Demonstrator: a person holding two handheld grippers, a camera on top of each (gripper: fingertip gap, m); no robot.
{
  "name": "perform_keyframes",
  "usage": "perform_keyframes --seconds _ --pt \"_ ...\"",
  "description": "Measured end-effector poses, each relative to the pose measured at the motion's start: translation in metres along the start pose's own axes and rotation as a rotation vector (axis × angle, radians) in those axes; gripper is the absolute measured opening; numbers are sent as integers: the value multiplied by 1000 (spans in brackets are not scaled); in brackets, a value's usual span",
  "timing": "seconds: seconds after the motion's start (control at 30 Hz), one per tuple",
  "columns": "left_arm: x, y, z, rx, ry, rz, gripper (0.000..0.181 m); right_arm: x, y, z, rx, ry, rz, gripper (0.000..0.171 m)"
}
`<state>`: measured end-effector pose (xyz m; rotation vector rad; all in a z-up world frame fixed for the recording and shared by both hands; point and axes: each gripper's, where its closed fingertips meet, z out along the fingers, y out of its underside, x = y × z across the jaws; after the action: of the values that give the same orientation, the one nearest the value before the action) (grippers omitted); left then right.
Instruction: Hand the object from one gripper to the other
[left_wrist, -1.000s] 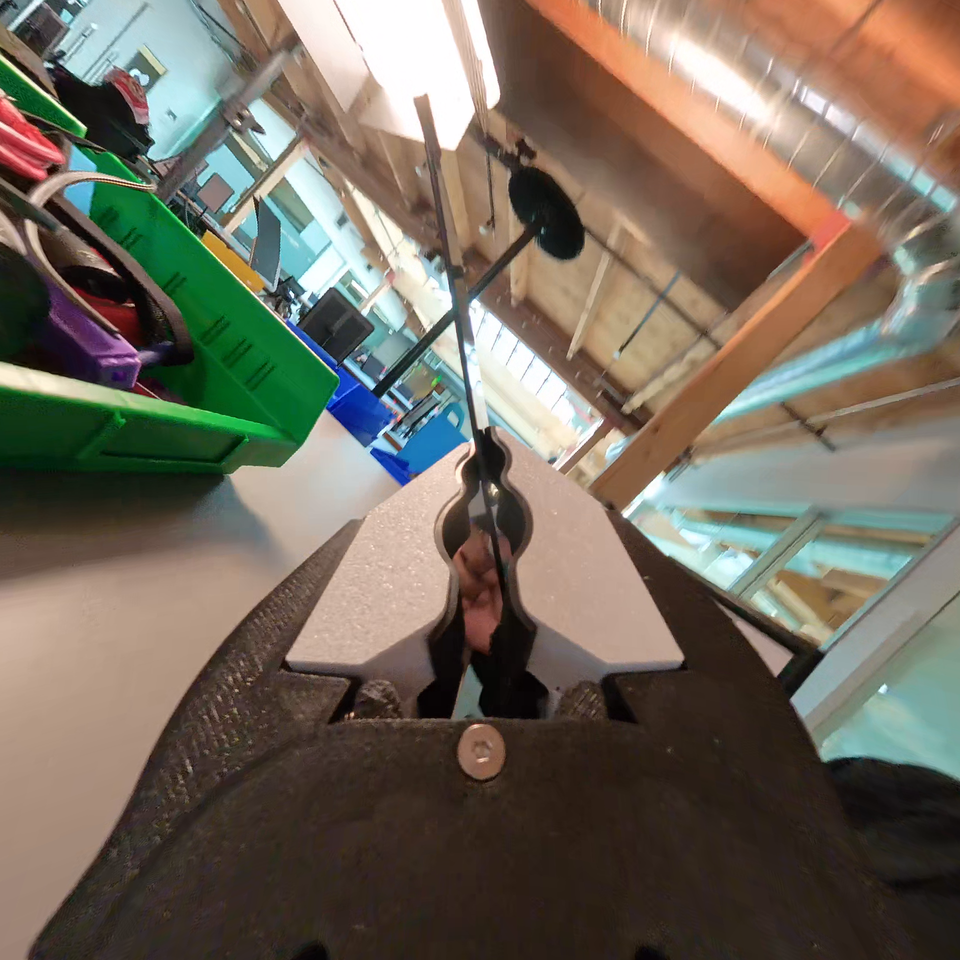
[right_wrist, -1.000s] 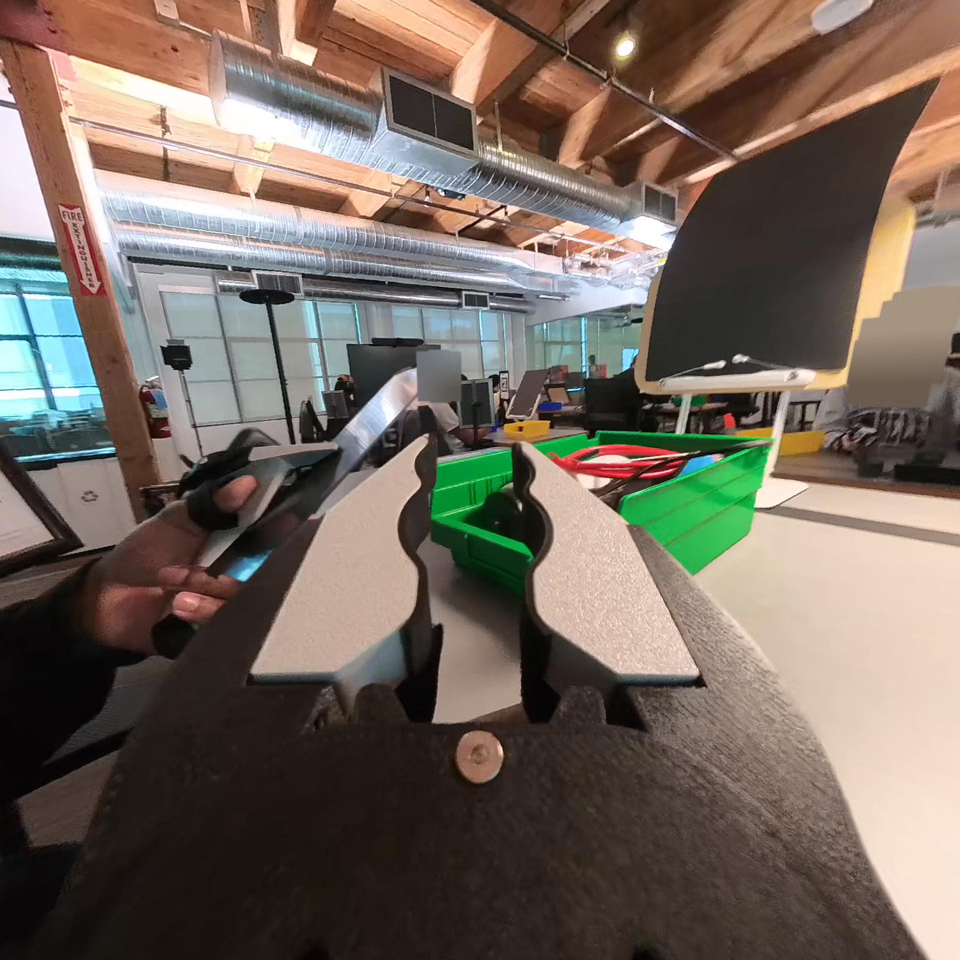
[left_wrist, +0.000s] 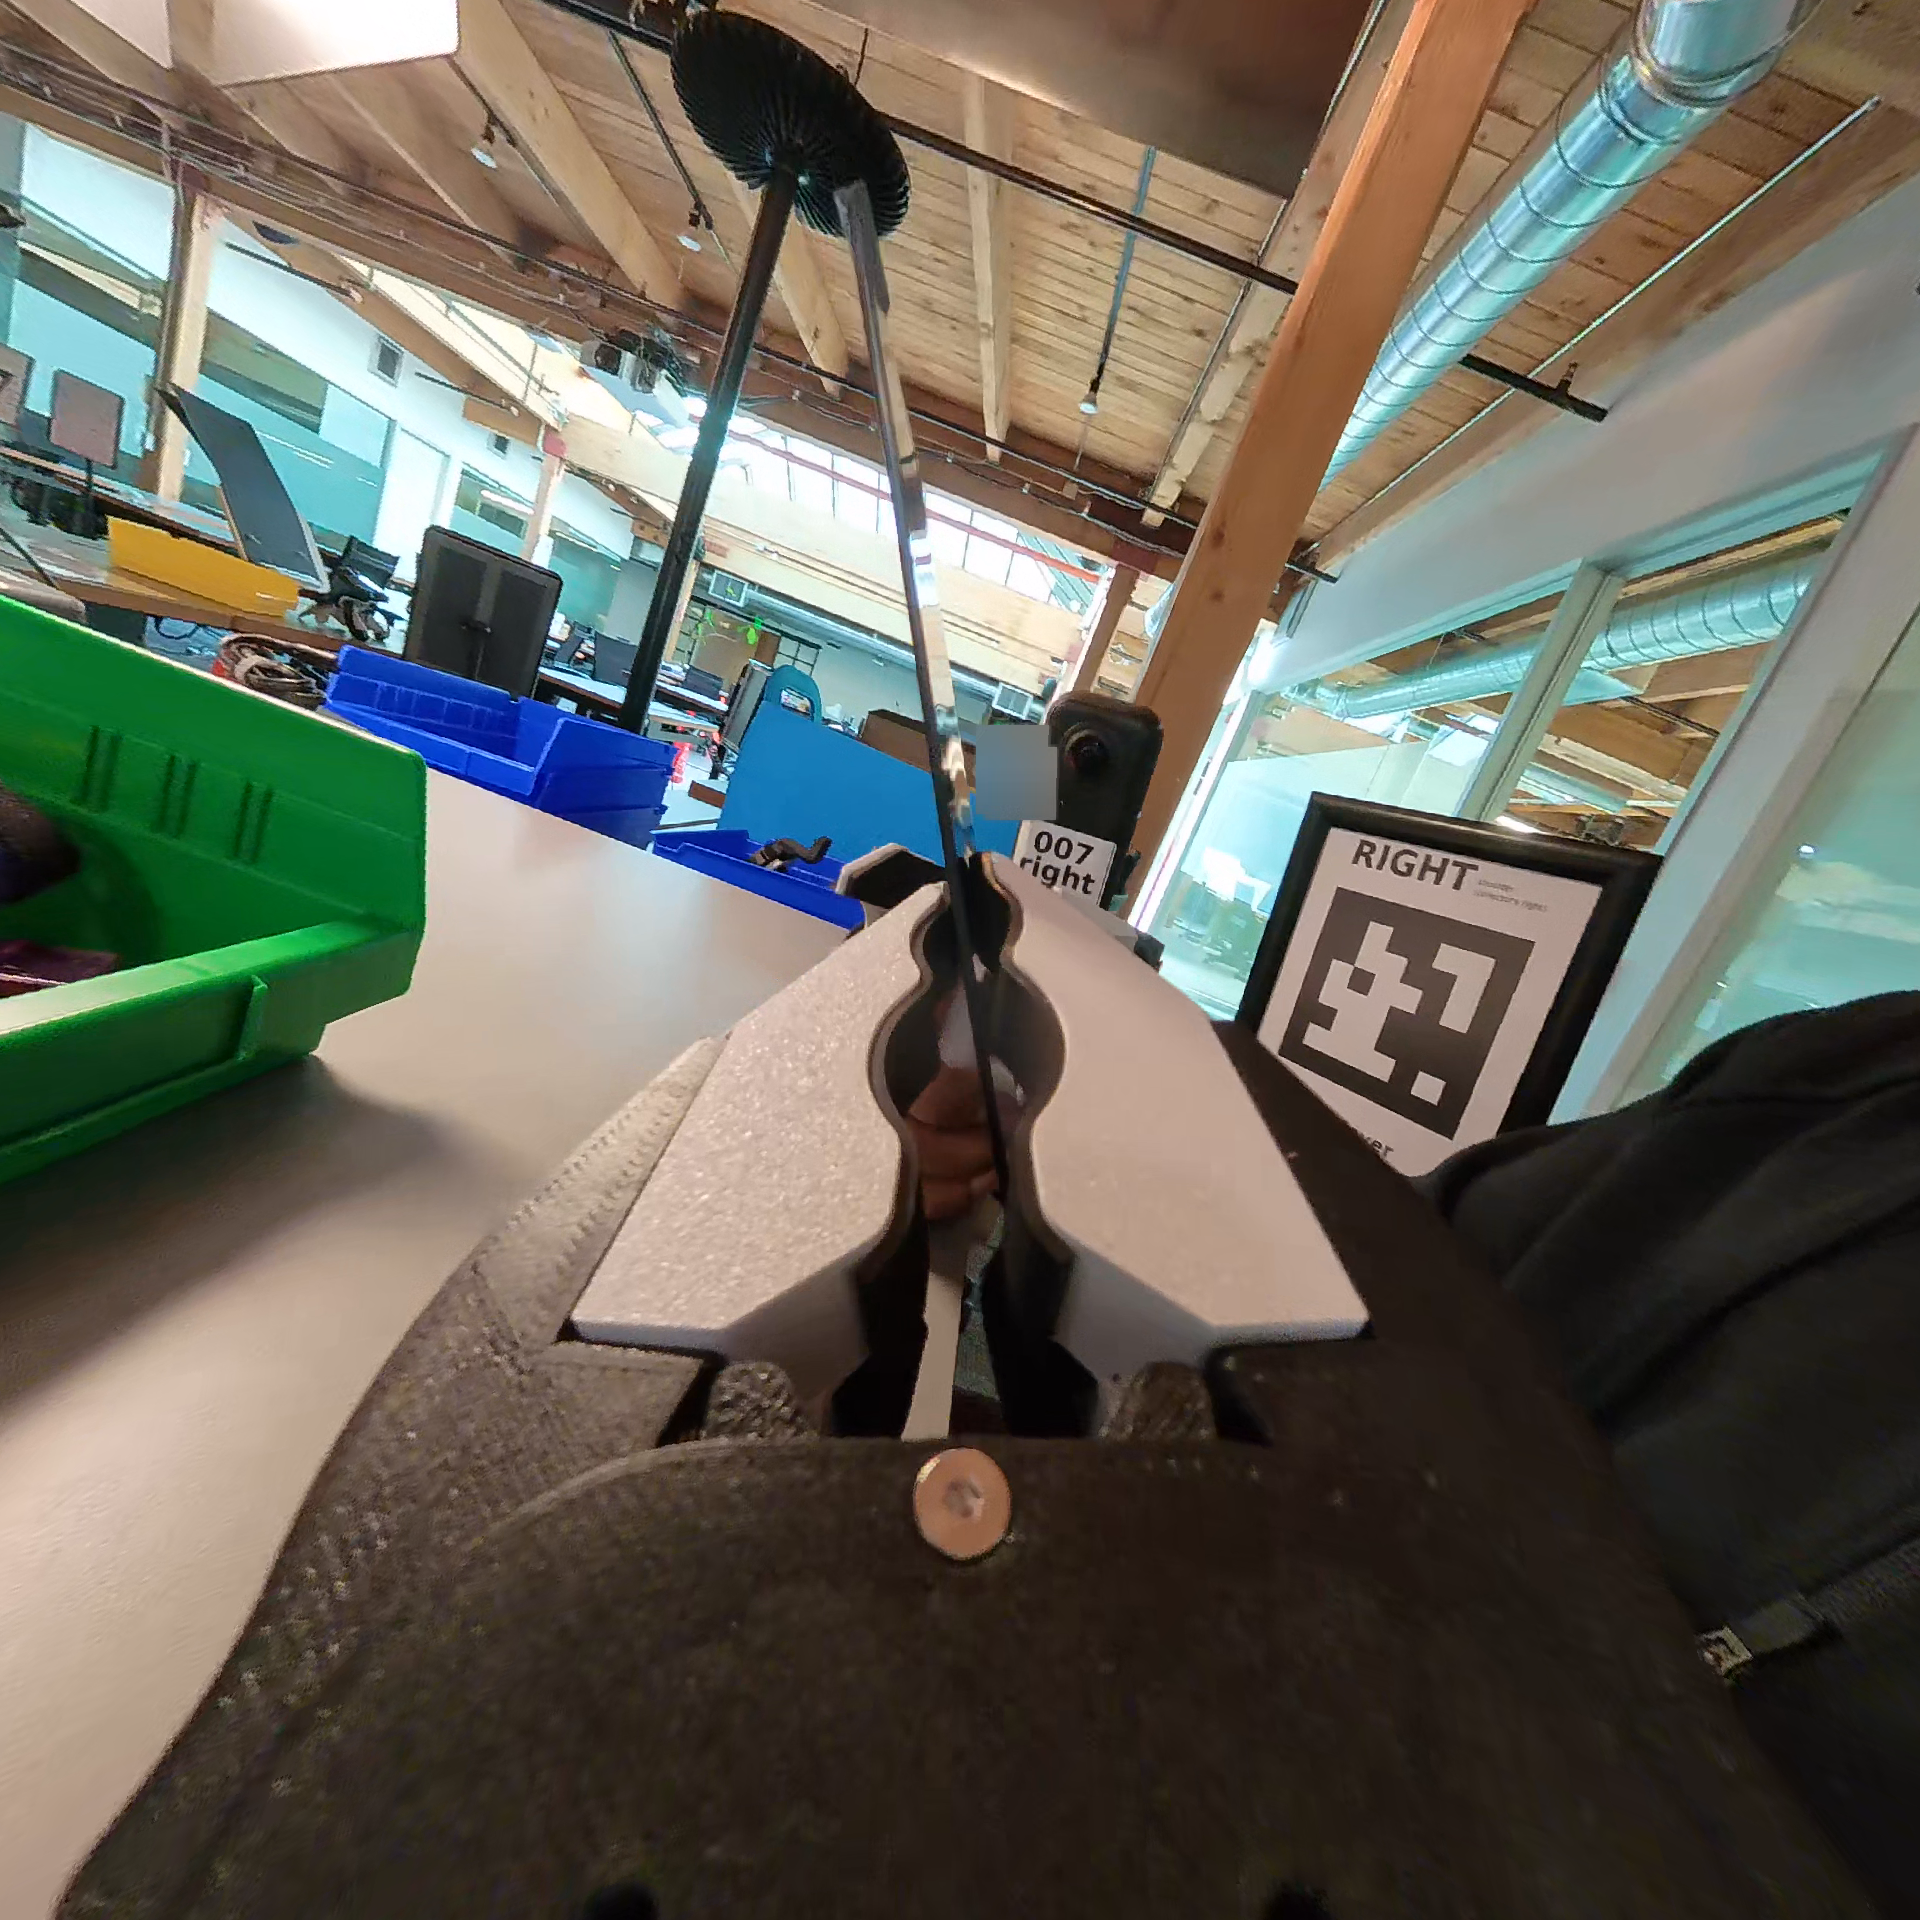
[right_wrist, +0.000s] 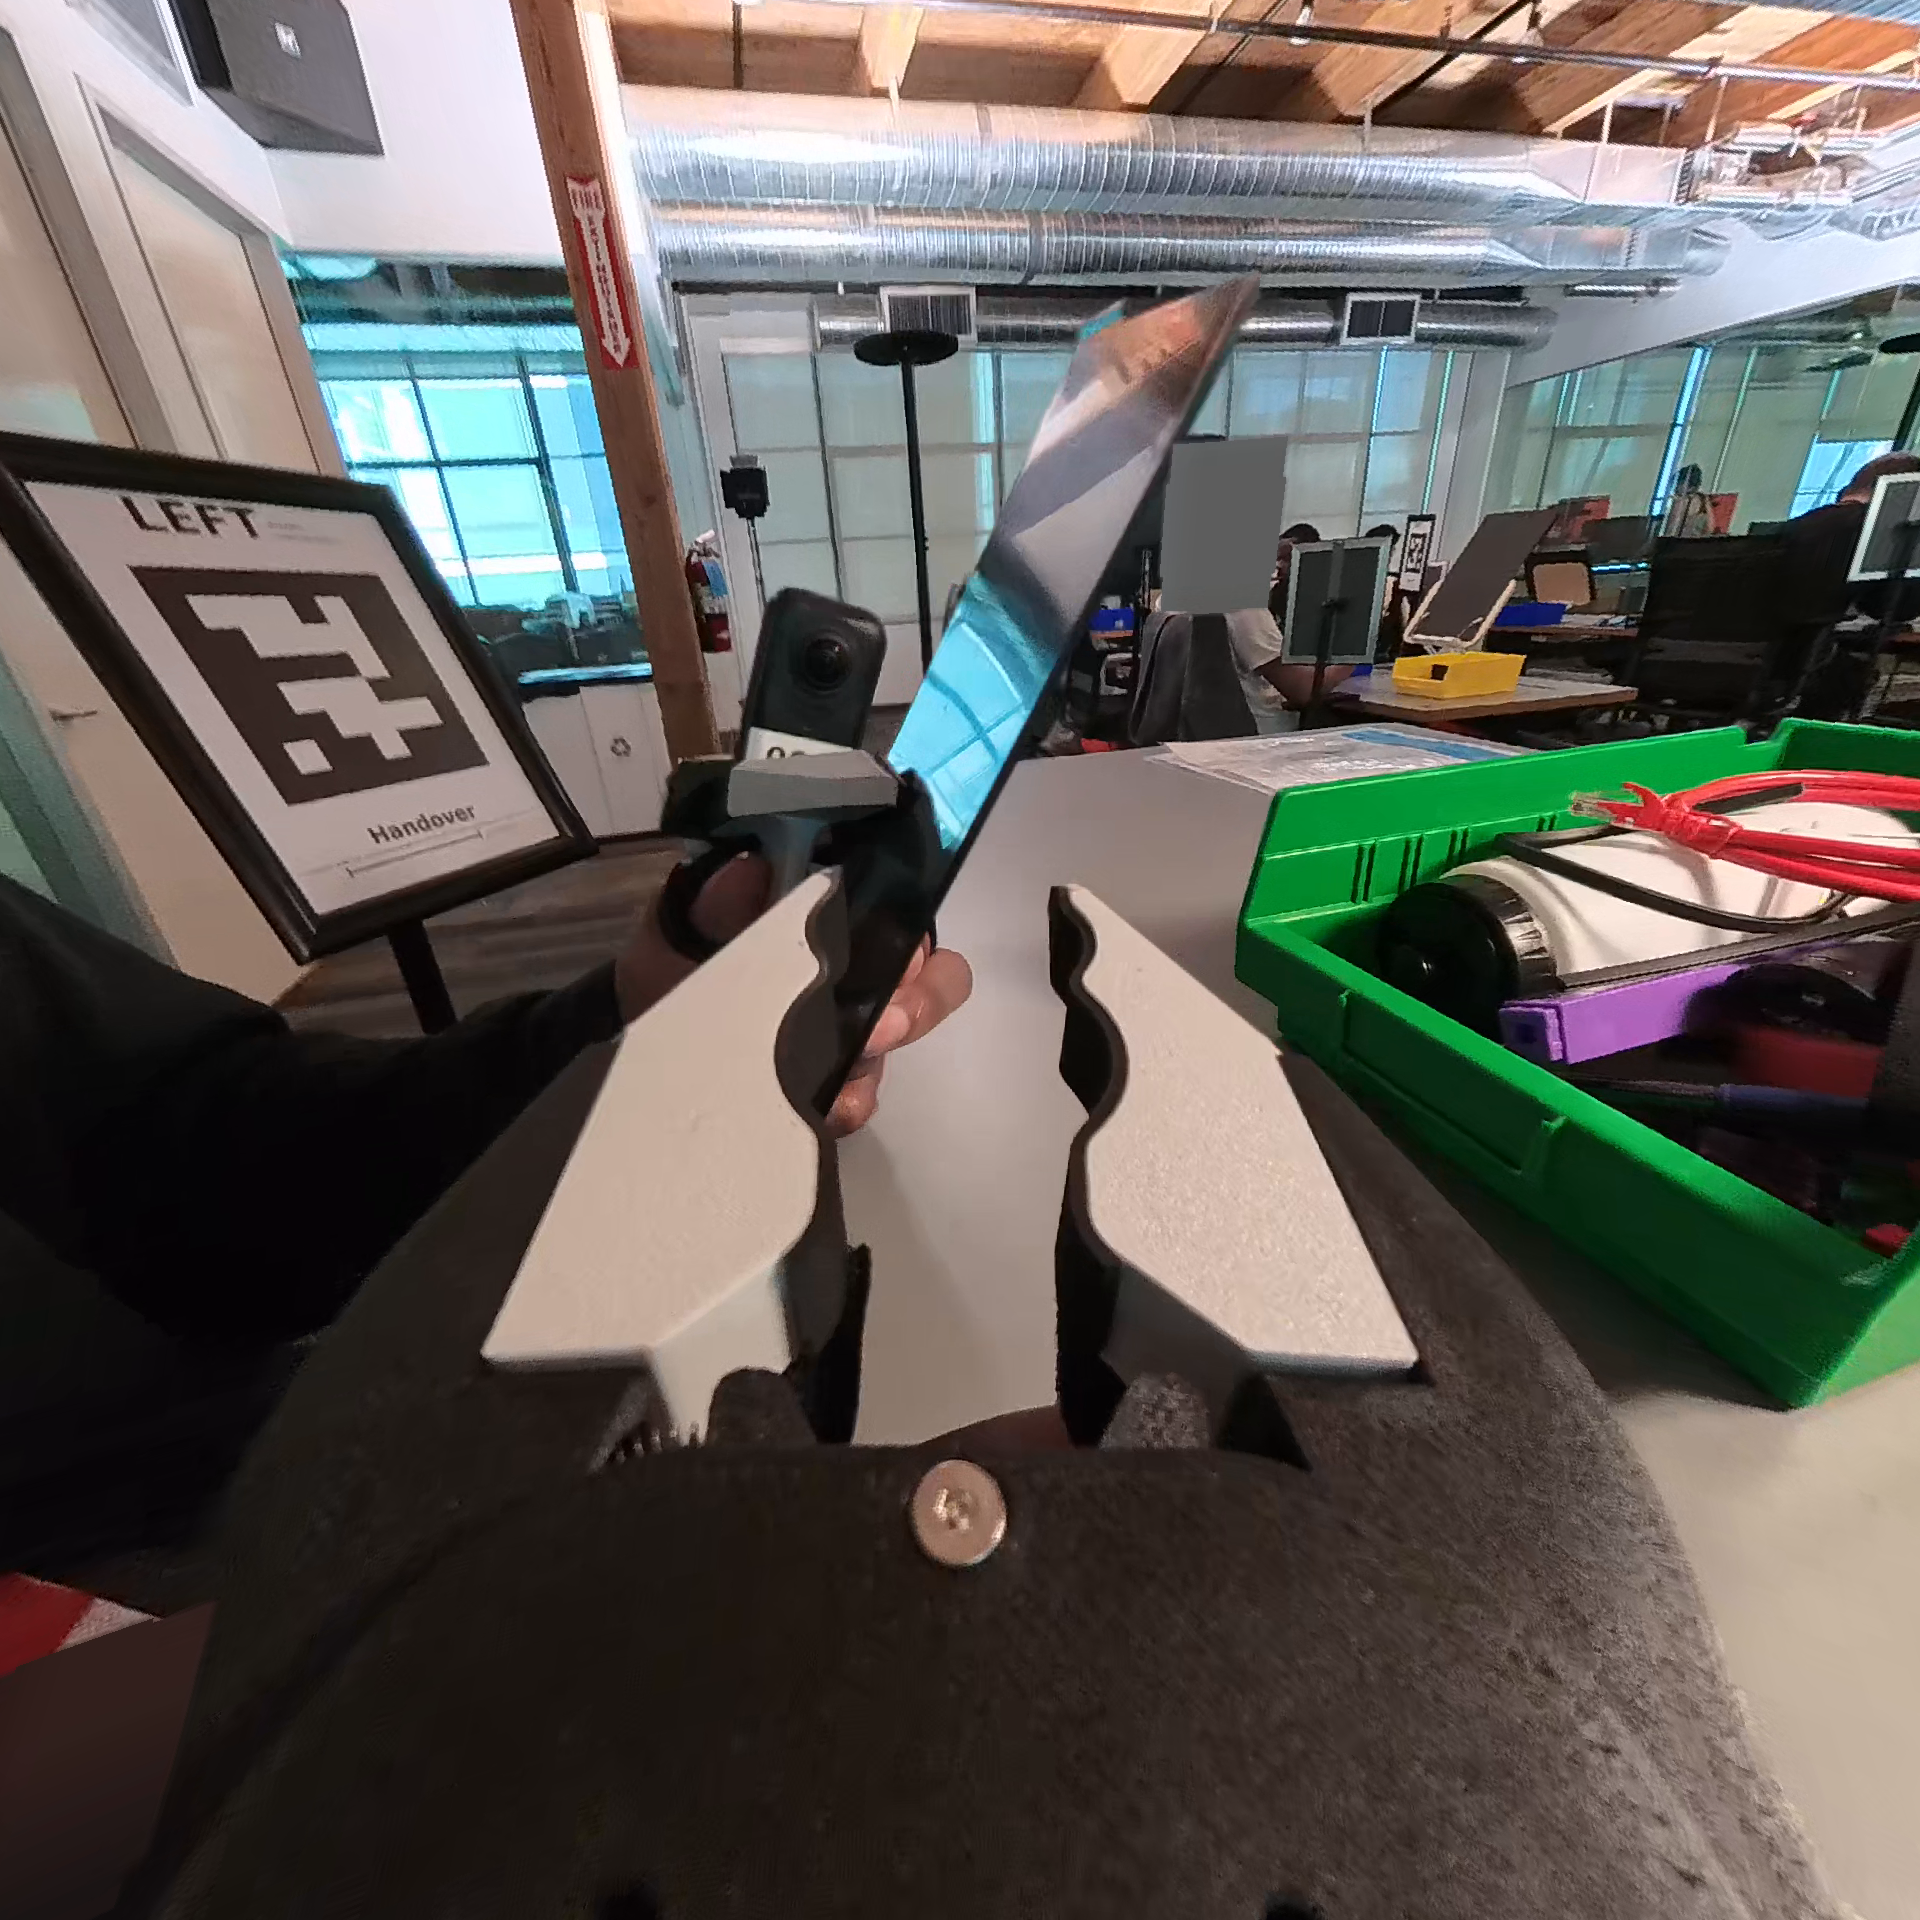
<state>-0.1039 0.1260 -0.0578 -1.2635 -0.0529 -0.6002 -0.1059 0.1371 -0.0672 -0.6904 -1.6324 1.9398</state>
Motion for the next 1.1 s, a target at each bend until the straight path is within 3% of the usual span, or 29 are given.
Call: perform_keyframes --seconds 0.03,0.1,0.17,0.37,0.5,0.77,0.97,1.1 --pt "1 2 1 -11 9 -6 0 -2 2 2 -15 2 -19 36" --pt "2 8 4 -47 21 -28 5 -8 6 4 -41 -12 -63 13" --pt "-1 10 5 -52 -3 -31 11 -8 6 5 -42 8 -101 6" --pt "-26 -3 -2 32 -146 -72 48 15 -2 -3 -2 207 -300 3" --pt "-33 -3 -1 27 -208 -48 61 47 -12 -19 -44 436 -403 2" --pt "-28 -6 13 138 -464 190 61 73 7 -20 -207 766 -509 2" --pt "-6 -8 23 153 -678 413 55 71 20 -13 -297 869 -638 2" --pt "-6 -6 24 159 -720 377 52 66 27 -6 -344 870 -744 2"
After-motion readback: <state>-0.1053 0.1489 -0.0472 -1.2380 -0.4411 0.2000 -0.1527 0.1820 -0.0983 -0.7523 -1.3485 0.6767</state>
